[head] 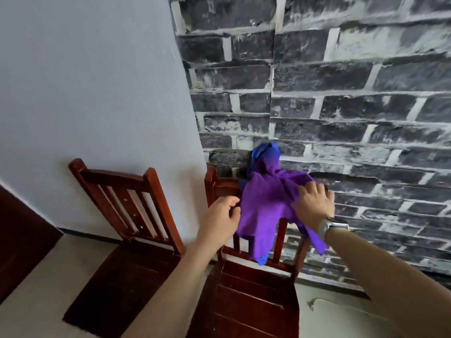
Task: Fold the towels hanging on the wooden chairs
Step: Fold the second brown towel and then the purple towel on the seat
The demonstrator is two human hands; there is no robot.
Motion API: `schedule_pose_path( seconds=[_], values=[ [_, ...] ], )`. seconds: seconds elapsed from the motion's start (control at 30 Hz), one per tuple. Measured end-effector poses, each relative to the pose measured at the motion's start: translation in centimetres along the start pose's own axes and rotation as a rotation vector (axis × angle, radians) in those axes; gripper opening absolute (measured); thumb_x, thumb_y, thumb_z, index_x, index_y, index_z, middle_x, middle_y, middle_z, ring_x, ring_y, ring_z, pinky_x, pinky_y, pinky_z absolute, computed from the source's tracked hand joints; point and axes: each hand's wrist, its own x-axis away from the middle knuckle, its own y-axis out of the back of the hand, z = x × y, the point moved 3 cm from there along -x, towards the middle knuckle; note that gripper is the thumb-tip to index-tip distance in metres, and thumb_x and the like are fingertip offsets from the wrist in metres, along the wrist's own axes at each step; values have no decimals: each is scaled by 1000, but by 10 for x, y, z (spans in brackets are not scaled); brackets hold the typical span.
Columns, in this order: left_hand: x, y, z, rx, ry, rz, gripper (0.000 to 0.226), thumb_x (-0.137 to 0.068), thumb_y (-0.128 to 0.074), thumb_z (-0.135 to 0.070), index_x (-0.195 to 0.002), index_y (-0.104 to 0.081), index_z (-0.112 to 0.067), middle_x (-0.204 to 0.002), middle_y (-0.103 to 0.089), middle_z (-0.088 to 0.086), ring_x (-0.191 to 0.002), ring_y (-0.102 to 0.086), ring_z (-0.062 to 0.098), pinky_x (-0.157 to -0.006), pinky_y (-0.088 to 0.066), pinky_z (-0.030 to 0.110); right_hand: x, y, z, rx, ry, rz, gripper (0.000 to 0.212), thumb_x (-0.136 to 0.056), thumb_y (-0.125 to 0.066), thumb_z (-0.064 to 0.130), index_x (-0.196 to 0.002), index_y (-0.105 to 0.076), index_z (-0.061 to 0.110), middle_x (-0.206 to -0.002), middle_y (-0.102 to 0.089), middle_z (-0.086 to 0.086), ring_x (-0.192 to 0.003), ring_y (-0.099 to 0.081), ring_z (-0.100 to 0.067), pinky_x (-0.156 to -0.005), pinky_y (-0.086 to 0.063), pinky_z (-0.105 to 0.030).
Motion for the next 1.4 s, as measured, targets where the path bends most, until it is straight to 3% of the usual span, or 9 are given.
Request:
schedule_pose_path(
  seconds=[0.17, 0.33, 0.53, 0.73, 0.93, 1.07, 1.2, 1.27, 1.4],
  values=[
    [-39, -26, 7, 41, -64, 113, 32, -89, -51, -14, -120, -55, -8, -116, -58, 10, -108, -55, 23, -91, -39, 26, -19, -6, -13, -60, -17, -59, 24, -90, -44, 20, -103, -63, 15, -111, -63, -8, -110, -50, -29, -88, -37, -38],
    [-68, -50, 2, 18, -197, 206, 53, -88, -56, -20, -137, -38, -11, -139, -41, 9, -128, -39, 25, -107, -29, 30, -24, 49, -25, -799, -324, -235, 18, -93, -42, 7, -100, -55, -4, -96, -62, -27, -88, -56, -34, -74, -38, -36],
    [-81, -51, -10, 158, -292, 99, 98, -74, -73, -29, -146, -8, -18, -154, -11, 8, -140, -13, 19, -112, -17, 34, 19, 125, -39, -1868, -306, -524, 30, -93, -45, 10, -66, -53, 20, -56, -50, 8, -54, -43, -5, -48, -36, -17],
    [-69, -55, -22, 335, -467, 286, 20, -81, -67, -16, -100, -68, -13, -104, -68, 1, -103, -62, 20, -92, -45, 33, 75, 88, -17, -1566, -378, -207, 27, -93, -40, 1, -71, -50, 13, -50, -54, 13, -49, -45, 3, -48, -35, -12],
    [-38, -69, -42, 395, -601, 551, 93, -66, -78, -37, -140, -23, -31, -145, -26, -12, -136, -18, 3, -112, -14, 21, 102, 115, -18, -1841, -286, -60, 6, -76, -51, 16, -76, -53, 10, -55, -59, 7, -48, -53, -2, -46, -42, -11],
    [-29, -63, -85, 382, -726, 486, 31, -81, -66, -28, -109, -63, -15, -103, -69, 7, -102, -62, 26, -86, -46, 37, 111, 136, -52, -1796, -446, -541, 14, -87, -50, 10, -74, -54, 14, -54, -57, 9, -49, -50, -2, -48, -43, -15],
    [-18, -46, -123, 329, -939, 155, 24, -78, -64, -29, -92, -65, -9, -76, -70, 10, -74, -59, 23, -72, -40, 27, 140, 122, -101, -1296, -889, -1029, 18, -91, -48, 9, -76, -56, 16, -66, -50, 5, -63, -41, -4, -71, -37, -28],
    [-17, -41, -142, 352, -973, 61, 25, -78, -57, -32, -96, -62, -15, -79, -71, 7, -75, -57, 19, -69, -40, 26, 150, 115, -114, -1184, -889, -1082, 13, -92, -46, 9, -86, -57, 12, -74, -53, 2, -72, -46, -7, -75, -37, -25],
    [-34, -73, -148, 248, -633, 385, 27, -91, -51, -28, -110, -56, -9, -95, -67, 17, -90, -60, 37, -69, -39, 34, 156, 101, -123, -896, -807, -774, 15, -90, -48, 2, -95, -62, -2, -90, -61, -14, -84, -51, -17, -64, -36, -18]
  ],
)
